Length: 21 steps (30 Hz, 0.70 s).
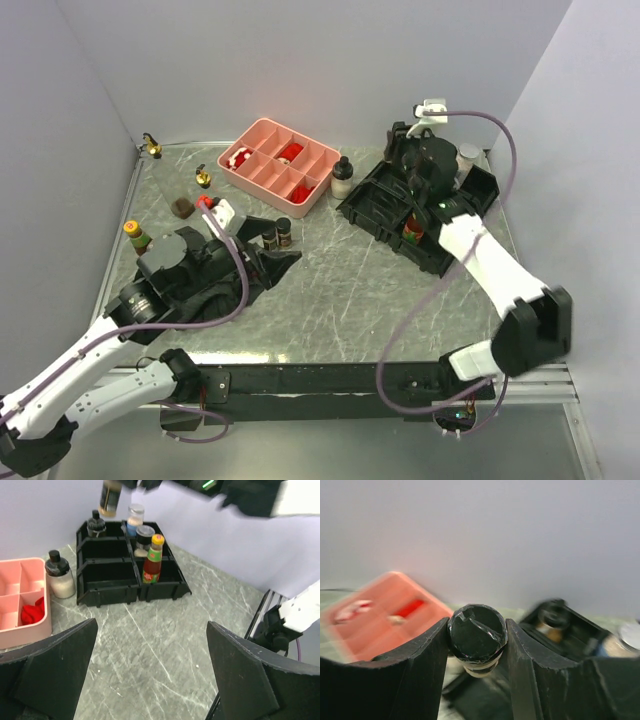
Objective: Organize the condiment bottles
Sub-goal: Place the bottle in the storage box.
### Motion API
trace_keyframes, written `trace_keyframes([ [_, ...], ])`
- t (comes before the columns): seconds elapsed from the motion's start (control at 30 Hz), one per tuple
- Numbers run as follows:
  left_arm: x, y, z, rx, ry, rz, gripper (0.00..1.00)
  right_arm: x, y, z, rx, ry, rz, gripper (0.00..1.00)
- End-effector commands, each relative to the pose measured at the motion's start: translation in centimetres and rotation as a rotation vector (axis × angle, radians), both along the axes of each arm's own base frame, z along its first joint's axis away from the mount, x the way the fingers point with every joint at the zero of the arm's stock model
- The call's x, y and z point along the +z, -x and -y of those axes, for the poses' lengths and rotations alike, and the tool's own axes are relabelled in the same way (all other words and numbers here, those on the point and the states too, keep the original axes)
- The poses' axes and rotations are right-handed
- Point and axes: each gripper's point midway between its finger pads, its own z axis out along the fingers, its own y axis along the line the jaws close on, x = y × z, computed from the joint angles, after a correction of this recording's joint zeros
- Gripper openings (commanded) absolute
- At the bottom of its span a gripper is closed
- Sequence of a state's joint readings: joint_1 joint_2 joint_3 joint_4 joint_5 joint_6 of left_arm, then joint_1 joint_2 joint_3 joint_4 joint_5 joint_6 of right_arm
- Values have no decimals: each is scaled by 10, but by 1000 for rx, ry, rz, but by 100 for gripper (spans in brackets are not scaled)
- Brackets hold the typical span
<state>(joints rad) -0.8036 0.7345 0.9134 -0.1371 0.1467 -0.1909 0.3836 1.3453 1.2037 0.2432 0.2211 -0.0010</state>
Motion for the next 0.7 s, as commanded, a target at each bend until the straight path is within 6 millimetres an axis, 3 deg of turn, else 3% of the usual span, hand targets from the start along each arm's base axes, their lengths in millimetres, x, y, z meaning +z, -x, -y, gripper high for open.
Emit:
trace_keyframes([
  [0.0, 26, 2, -10, 34, 93, 53, 96, -15, -51, 40, -156, 22, 47, 7],
  [0.07, 28, 5, -10, 21, 108, 61, 97, -32, -68, 45, -164, 40, 22, 7],
  [0.13, 28, 8, -9, 10, 118, 69, 96, -59, -90, 43, -162, 88, -15, 7],
  [0.17, 31, 11, -8, -8, 126, 73, 97, -81, -101, 45, -174, 110, -50, 7],
  [0.27, 33, 14, -8, -19, 129, 76, 96, -108, -119, 53, -205, 130, -86, 6],
  [0.67, 41, 22, -14, -32, 157, 101, 96, -175, -144, 82, -302, 106, -179, 7],
])
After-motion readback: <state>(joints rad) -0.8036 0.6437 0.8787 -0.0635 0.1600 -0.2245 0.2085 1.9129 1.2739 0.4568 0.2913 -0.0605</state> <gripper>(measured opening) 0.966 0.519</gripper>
